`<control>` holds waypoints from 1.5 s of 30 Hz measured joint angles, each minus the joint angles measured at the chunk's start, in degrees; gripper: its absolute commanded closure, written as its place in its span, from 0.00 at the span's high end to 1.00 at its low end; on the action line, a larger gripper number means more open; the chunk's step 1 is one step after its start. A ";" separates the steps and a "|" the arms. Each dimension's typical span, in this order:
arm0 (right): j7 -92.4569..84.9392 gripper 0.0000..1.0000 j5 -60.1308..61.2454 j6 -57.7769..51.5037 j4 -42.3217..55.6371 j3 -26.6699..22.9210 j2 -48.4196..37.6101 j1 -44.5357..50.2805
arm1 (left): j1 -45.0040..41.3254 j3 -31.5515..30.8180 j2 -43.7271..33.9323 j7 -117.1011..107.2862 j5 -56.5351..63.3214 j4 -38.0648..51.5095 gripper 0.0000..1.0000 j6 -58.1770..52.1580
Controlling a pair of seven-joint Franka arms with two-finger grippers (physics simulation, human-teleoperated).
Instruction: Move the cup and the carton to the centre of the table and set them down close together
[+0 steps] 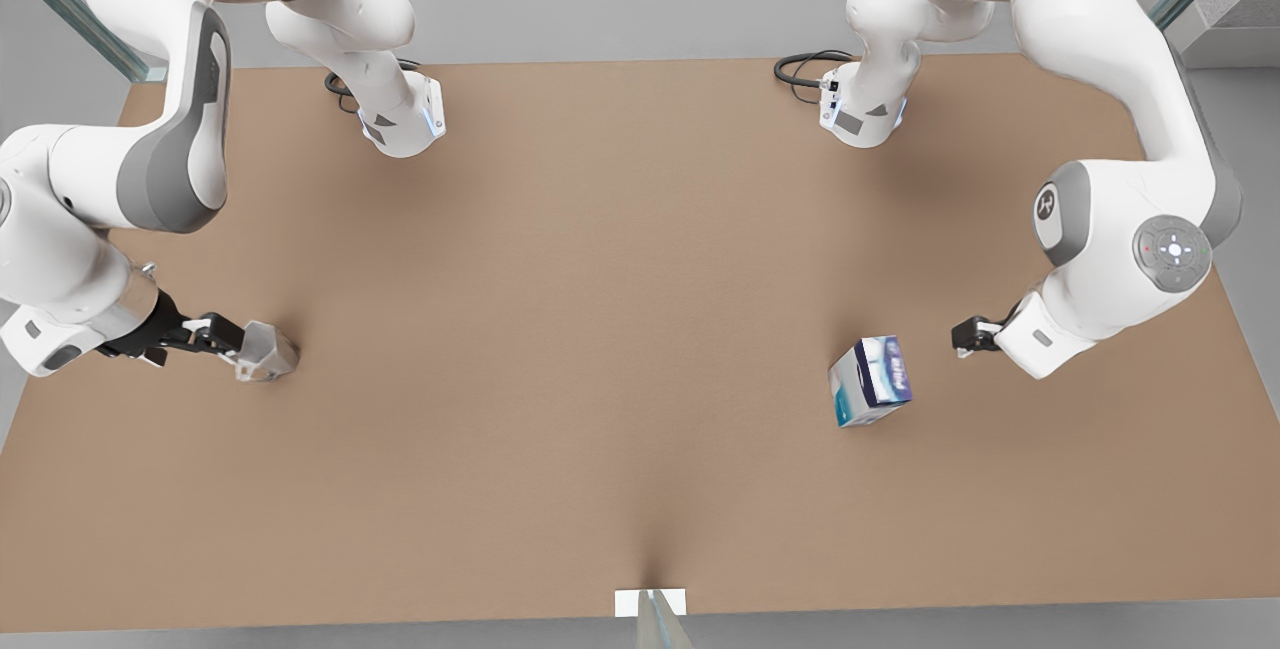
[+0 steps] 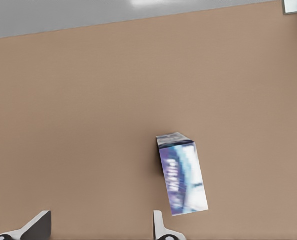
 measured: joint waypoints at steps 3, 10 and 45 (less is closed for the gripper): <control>-0.10 1.00 -0.44 -0.24 -0.39 0.00 -0.13 -0.10 | -0.02 0.00 0.48 0.02 0.00 0.00 1.00 0.00; -5.23 1.00 -2.14 -0.28 -15.54 -0.17 -5.41 -2.11 | -0.29 -0.04 0.84 -0.98 -0.04 -0.35 1.00 -0.44; -8.62 1.00 -1.82 44.58 -51.24 -1.93 -2.03 -7.74 | -0.26 -0.09 3.78 -0.98 -0.53 -0.21 1.00 -1.06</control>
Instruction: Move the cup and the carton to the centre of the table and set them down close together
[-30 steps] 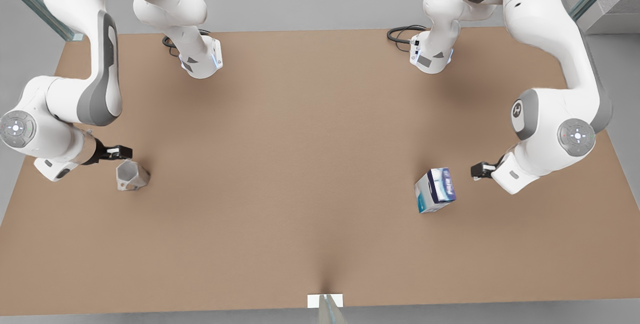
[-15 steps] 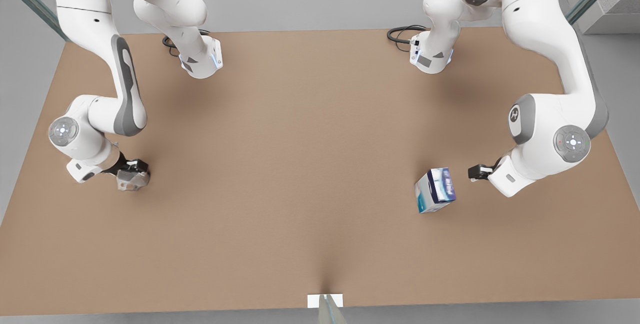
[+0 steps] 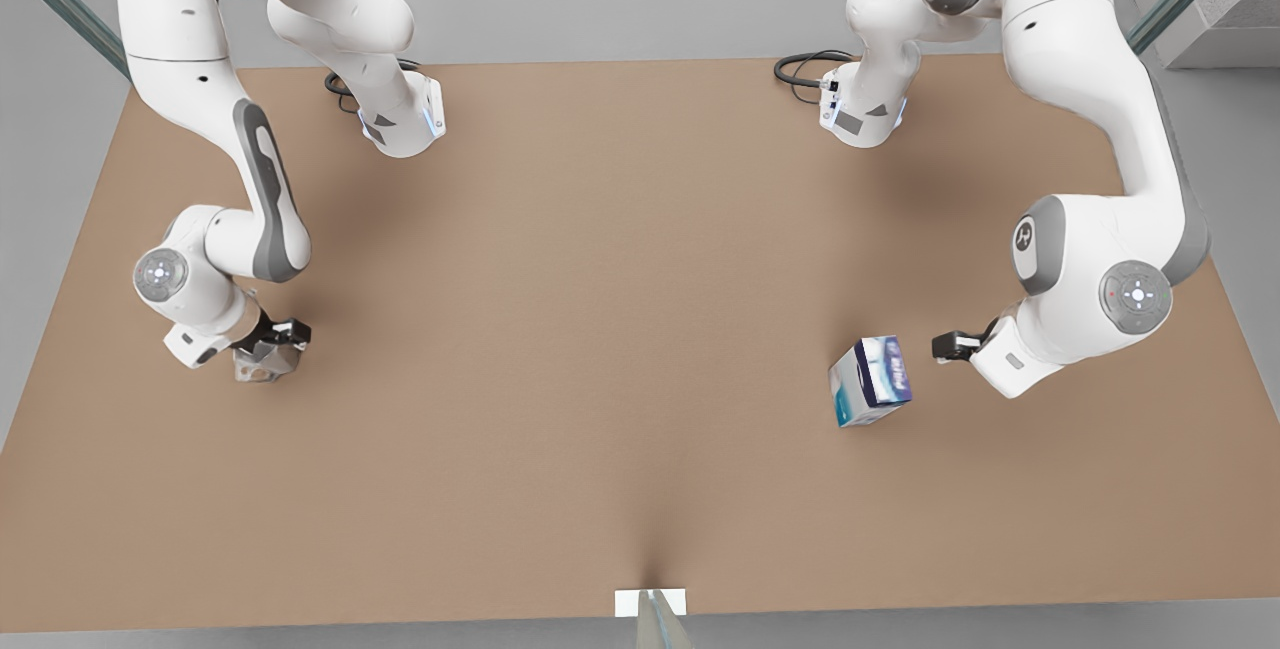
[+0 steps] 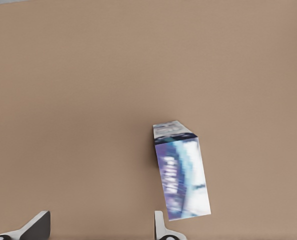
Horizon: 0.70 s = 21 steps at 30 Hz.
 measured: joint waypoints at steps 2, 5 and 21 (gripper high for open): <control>-0.08 1.00 0.00 1.34 -0.16 0.00 0.84 0.01 | 0.00 0.00 0.09 -0.01 0.00 -0.05 1.00 0.00; -0.08 1.00 0.00 1.45 -0.35 0.00 1.53 -0.42 | 0.00 0.00 0.09 0.08 0.00 -0.05 1.00 0.00; -0.08 0.45 0.00 5.72 -4.66 -0.18 2.85 -0.78 | 0.09 0.00 0.78 0.26 0.00 0.12 1.00 0.09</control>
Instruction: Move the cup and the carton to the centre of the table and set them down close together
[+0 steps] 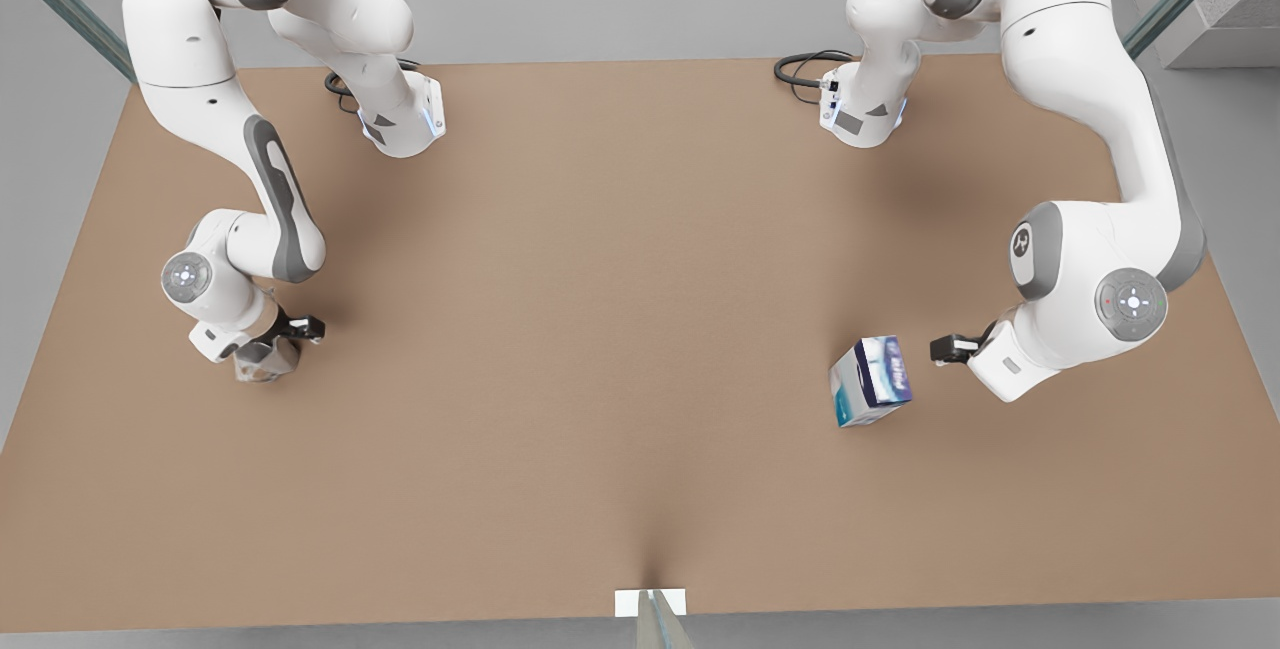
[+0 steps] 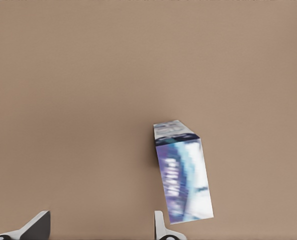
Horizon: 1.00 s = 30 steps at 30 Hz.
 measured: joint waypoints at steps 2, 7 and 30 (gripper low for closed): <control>0.00 0.21 0.00 0.00 0.09 0.00 0.01 0.00 | 0.00 0.00 0.01 0.00 0.00 0.00 1.00 0.00; -0.96 0.21 -0.08 -0.21 0.60 0.00 -0.26 0.00 | 0.00 0.00 0.04 0.00 0.00 0.00 1.00 0.00; 1.61 0.21 0.66 -13.19 12.40 4.41 -0.83 4.63 | 0.00 0.09 -0.25 0.26 0.02 0.00 1.00 -0.18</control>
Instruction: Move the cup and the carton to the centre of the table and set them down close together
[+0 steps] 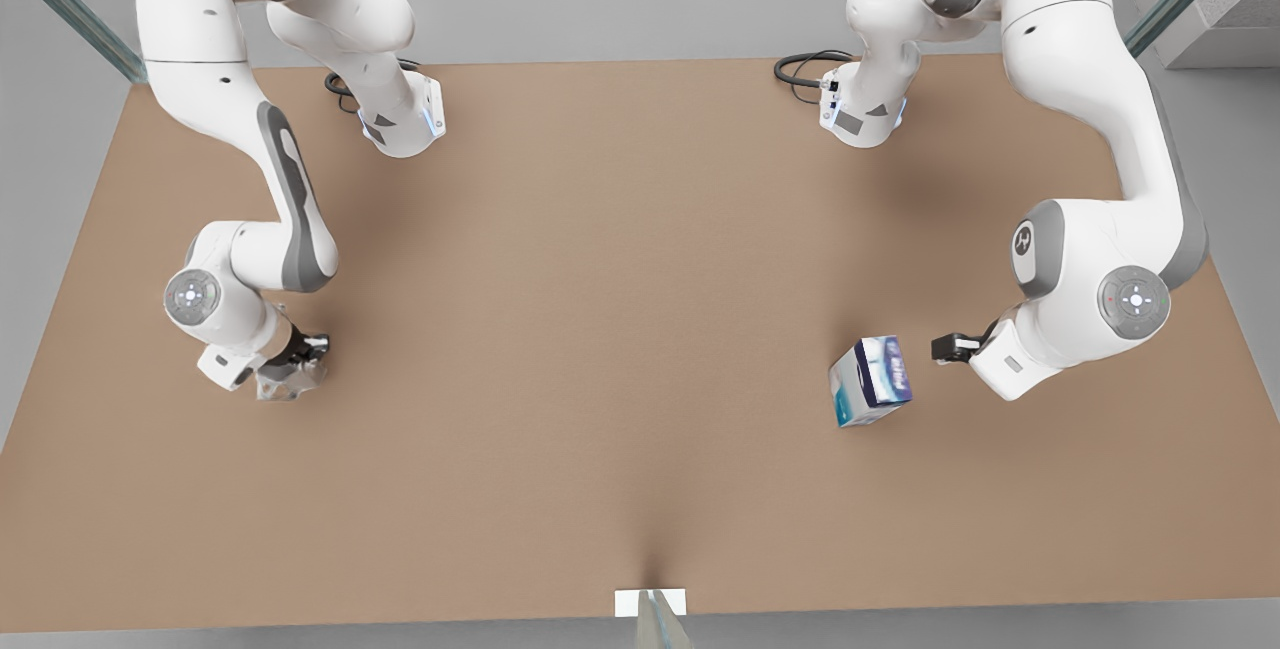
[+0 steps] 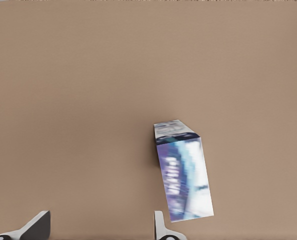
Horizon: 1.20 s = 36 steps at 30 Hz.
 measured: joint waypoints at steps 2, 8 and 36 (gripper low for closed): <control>4.73 0.21 0.03 -0.58 2.21 1.90 1.16 1.14 | 0.00 0.00 0.00 -0.03 -0.01 0.00 1.00 0.08; 16.52 0.21 0.01 -8.89 13.41 10.64 5.35 3.59 | 0.00 0.00 0.08 -0.08 -0.01 0.00 1.00 0.09; 47.86 0.21 4.00 -8.51 65.49 4.82 44.05 41.36 | -0.03 0.18 0.04 -5.01 -0.17 -0.14 1.00 0.60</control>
